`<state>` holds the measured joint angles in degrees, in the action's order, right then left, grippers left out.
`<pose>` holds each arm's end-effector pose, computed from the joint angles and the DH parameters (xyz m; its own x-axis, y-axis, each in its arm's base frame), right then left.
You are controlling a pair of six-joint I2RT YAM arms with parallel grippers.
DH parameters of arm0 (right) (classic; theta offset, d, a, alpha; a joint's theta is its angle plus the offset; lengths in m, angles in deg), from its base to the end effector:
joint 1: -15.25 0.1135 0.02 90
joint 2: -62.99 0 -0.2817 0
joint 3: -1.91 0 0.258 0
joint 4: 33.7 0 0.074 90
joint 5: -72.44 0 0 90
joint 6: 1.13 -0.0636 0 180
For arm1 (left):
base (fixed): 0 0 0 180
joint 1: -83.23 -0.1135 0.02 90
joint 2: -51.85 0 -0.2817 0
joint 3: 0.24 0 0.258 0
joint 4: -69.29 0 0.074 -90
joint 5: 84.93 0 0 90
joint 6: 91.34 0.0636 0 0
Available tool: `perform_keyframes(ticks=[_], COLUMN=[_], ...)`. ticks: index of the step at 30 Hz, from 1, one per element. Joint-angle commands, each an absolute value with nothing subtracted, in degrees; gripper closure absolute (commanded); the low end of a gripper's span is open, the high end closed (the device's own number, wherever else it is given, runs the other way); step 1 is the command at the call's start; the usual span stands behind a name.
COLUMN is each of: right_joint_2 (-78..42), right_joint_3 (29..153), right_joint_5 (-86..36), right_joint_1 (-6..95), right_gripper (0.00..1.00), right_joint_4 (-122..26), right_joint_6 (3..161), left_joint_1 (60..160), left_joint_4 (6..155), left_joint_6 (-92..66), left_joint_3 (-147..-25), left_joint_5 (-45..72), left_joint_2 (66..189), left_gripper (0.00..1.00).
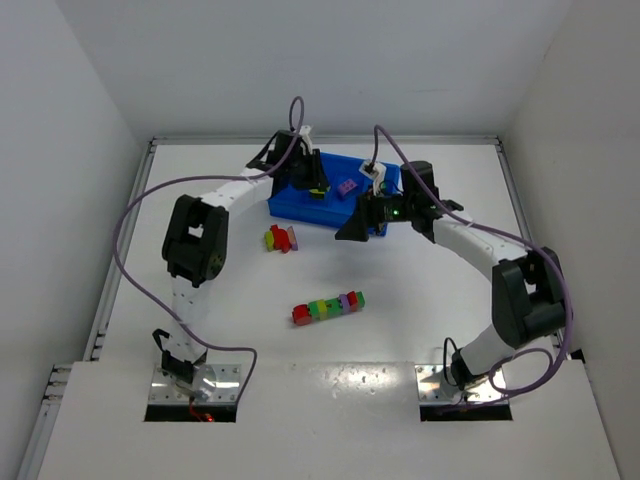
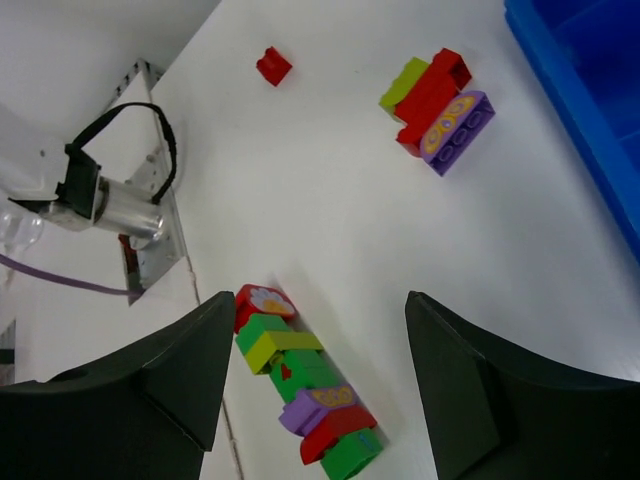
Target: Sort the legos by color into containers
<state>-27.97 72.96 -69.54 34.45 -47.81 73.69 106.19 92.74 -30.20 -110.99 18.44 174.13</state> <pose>0.3245 0.1661 0.2440 -0.7244 -0.0815 -0.6845 -0.6523 0.4023 0.6424 0.4865 -0.2221 0.2222 -0.7297 -0.2009 -0.6536 0.2304 0.8278 -0.5116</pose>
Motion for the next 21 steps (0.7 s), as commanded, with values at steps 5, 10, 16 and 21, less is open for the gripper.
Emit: perform_keyframes(ticks=[5,10,16,21], right_joint_2=[-25.52,-26.57,-29.99,-38.58], right_joint_3=[77.14,79.33,85.91,93.21], right_joint_5=[-64.06,-58.63,-55.08,-58.07], right_joint_1=[33.71,33.71,38.45,46.07], right_gripper=[0.29,0.28,0.31,0.31], right_joint_4=[-50.39,-51.8,-55.05,-56.46], right_joint_6=[77.26,80.32,89.65,97.38], left_joint_1=[106.17,106.17,100.38,88.36], left_joint_4=[95.23,94.36,87.15,91.05], left_joint_6=[-26.83,-26.83,-34.01,-33.35], left_joint_3=[-115.55,-116.88,-112.05,-109.66], left_joint_5=[7.89,10.24,26.68,29.86], left_joint_2=[176.13,176.05,163.94,151.27], left_gripper=[0.42,0.02,0.0,0.0])
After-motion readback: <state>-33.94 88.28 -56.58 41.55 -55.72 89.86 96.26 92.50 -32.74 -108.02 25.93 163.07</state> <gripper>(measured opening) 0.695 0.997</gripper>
